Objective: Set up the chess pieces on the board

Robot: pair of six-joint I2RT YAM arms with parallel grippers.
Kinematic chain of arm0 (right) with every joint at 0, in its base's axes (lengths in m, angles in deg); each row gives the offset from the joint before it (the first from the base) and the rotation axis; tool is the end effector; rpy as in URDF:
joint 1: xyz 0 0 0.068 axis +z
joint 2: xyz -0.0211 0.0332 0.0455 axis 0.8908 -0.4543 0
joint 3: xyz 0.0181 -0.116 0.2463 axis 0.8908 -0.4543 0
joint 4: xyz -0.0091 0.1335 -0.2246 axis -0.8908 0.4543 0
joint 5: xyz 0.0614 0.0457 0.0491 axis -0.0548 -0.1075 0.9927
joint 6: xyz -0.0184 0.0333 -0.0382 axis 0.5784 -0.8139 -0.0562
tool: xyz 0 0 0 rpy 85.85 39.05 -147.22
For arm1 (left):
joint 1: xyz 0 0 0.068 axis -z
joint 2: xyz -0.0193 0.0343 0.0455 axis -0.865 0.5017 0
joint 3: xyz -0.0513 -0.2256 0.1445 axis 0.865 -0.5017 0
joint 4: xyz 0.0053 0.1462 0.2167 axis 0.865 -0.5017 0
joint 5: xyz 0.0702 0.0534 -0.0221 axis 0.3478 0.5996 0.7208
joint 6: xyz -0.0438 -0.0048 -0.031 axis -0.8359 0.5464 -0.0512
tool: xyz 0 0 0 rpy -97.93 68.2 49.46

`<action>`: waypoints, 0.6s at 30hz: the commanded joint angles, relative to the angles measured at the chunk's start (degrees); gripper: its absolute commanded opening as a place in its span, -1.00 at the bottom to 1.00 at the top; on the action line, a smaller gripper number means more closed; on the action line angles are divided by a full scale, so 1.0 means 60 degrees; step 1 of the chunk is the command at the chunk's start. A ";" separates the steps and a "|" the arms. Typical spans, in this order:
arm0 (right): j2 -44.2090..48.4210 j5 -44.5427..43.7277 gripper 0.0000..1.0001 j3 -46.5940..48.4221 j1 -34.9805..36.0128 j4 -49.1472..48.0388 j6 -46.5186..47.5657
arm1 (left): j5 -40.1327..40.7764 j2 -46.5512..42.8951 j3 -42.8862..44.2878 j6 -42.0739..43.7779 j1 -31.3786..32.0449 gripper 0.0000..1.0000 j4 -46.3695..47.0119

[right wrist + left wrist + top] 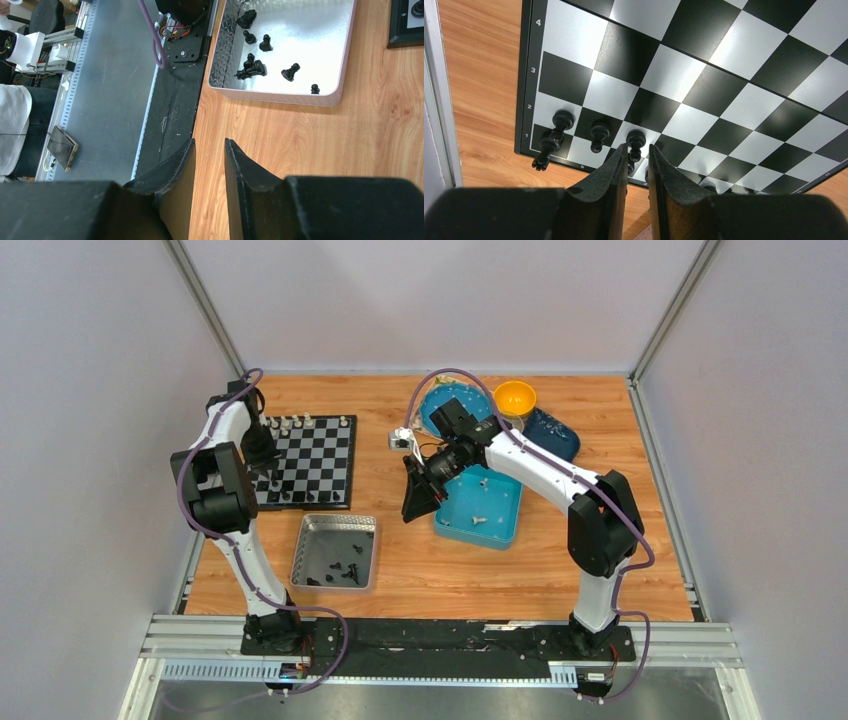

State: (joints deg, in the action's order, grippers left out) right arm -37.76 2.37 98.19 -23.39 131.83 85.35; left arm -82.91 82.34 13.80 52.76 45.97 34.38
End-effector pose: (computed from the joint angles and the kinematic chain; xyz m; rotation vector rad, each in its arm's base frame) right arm 0.2771 0.2707 0.2749 -1.6181 1.7899 1.5563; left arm 0.3931 0.0991 0.2036 -0.6813 2.8523 0.0764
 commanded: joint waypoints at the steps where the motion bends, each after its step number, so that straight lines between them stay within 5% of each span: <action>1: 0.0021 0.0275 -0.38 0.0345 -0.0036 0.0066 0.0199 | -0.0138 -0.0460 0.0358 0.0086 -0.0098 -0.43 0.0030; 18: 0.0007 0.0290 -0.39 0.0345 -0.0036 0.0066 0.0214 | -0.0343 -0.0168 0.0358 0.0174 -0.0098 -0.63 0.0338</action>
State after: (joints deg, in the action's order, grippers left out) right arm -37.79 2.44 98.19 -23.39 132.26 85.39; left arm -84.24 82.19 13.80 52.89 45.93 35.50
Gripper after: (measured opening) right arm 0.309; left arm 0.202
